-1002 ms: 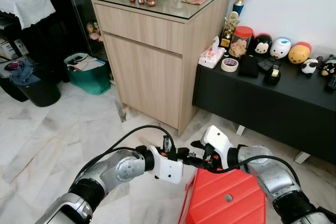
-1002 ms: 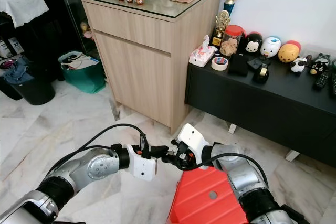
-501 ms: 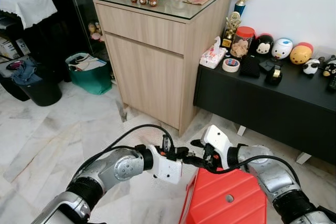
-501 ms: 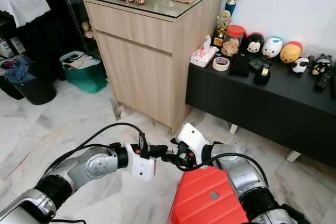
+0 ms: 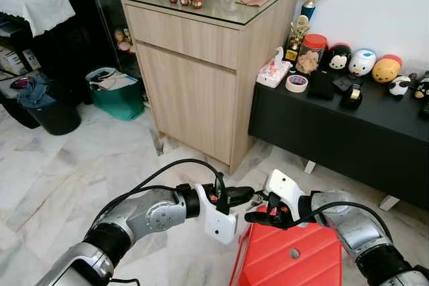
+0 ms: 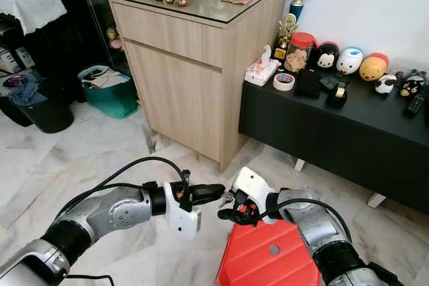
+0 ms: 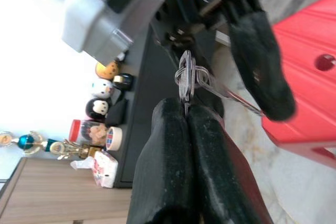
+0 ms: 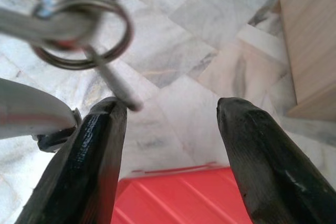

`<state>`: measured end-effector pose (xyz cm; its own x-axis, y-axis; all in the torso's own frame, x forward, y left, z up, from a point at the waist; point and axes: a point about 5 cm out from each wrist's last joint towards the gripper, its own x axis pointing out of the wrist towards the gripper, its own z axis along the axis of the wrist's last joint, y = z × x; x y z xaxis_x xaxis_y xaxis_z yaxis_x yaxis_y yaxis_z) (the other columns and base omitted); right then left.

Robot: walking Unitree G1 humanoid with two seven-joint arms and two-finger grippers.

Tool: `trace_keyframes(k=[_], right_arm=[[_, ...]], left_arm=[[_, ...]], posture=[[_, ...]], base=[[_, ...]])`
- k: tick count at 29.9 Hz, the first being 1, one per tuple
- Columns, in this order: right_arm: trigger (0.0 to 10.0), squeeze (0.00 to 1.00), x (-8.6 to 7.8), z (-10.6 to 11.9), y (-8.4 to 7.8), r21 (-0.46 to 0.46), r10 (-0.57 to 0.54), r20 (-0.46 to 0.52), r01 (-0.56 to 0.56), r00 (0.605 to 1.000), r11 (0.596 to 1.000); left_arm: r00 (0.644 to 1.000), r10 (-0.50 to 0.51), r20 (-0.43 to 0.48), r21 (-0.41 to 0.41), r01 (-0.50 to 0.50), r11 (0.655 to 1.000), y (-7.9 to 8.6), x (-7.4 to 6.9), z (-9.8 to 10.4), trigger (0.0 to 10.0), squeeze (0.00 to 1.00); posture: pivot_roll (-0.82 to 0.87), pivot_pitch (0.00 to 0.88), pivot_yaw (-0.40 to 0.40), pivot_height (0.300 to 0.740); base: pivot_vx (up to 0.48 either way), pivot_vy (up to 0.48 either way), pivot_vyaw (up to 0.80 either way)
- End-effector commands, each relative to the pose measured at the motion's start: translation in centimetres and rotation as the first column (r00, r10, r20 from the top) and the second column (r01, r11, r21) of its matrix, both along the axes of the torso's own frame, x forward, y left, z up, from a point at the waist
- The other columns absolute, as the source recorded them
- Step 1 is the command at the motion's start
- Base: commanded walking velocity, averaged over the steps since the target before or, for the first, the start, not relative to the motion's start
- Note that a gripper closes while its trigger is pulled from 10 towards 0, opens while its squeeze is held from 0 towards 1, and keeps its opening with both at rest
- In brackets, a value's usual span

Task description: Hang keys on a hook

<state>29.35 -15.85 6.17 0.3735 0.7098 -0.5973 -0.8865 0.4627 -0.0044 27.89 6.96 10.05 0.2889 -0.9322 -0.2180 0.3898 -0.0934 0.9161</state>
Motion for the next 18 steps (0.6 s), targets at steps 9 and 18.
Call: trace_keyframes(k=[9, 18], right_arm=[[10.0, 0.00, 0.0, -0.5, -3.7, -0.047, -0.159, -0.015, 0.158, 0.987, 0.986], [10.0, 0.00, -1.5, -4.4, -6.7, -0.105, -0.469, -0.067, 0.461, 0.881, 0.881]], left_arm=[[0.972, 0.183, -0.150, 0.022, -0.181, 0.983, 3.2, 0.5, -1.9, 0.0, 0.00], [0.705, 0.534, -0.467, 0.073, -0.572, 0.817, 8.0, 0.9, -6.0, 10.0, 0.00]], posture=[[-0.04, 0.000, -0.003, 0.740], [-0.05, 0.000, 0.015, 0.740]], base=[[0.000, 0.000, 0.00], [0.000, 0.000, 0.00]])
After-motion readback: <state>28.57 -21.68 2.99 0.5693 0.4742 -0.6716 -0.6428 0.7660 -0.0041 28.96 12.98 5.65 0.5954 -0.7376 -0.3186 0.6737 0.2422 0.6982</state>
